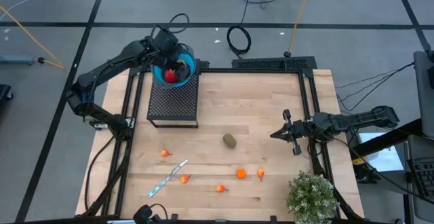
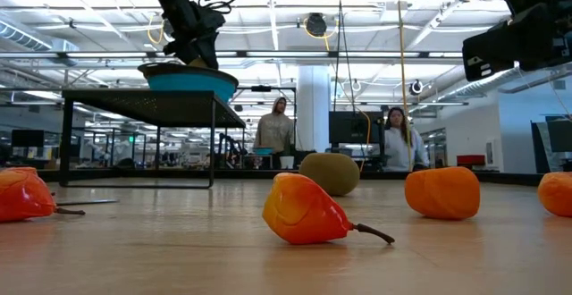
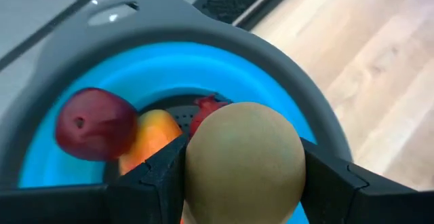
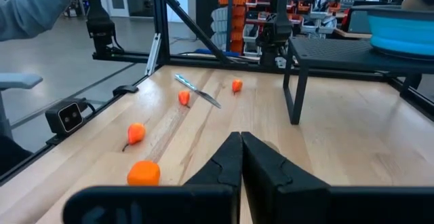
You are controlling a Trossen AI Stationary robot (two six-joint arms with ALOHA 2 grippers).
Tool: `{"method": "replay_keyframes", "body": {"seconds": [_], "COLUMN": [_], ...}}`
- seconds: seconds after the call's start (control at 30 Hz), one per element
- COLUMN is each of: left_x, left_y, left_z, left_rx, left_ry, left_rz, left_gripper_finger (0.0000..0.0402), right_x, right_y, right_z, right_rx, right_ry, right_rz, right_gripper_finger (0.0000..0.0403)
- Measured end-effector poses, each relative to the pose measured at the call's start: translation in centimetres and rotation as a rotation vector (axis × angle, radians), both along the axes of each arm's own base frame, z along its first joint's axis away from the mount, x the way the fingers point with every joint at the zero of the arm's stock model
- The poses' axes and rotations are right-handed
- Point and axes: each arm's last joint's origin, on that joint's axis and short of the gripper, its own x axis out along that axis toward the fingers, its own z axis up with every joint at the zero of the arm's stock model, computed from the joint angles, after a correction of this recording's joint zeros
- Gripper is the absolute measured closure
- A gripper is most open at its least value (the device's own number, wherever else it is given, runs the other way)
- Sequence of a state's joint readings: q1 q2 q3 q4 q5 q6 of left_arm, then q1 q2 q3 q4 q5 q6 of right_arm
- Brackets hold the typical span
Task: Pick & Place Fruit
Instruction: Put the right kiwi into the blue strainer bowl on the shelf
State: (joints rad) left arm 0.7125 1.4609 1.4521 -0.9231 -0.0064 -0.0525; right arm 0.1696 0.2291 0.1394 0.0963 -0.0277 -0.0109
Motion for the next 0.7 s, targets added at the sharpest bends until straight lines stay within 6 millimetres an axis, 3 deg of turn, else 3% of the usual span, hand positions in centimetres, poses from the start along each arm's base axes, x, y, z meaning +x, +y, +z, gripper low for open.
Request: {"method": "replay_keyframes", "body": {"seconds": [0.7], "left_x": [-0.5], "left_y": [1.9], "left_z": [0.0], "left_rx": [0.057], "left_ry": [-0.074], "left_rz": [0.142], "left_gripper_finger": [0.0183], "right_x": [0.0], "right_y": [0.0], "right_z": [0.1], "right_rx": [0.008], "right_ry": [-0.003], "right_rz": [0.0], "right_gripper_finger": [0.0403]}}
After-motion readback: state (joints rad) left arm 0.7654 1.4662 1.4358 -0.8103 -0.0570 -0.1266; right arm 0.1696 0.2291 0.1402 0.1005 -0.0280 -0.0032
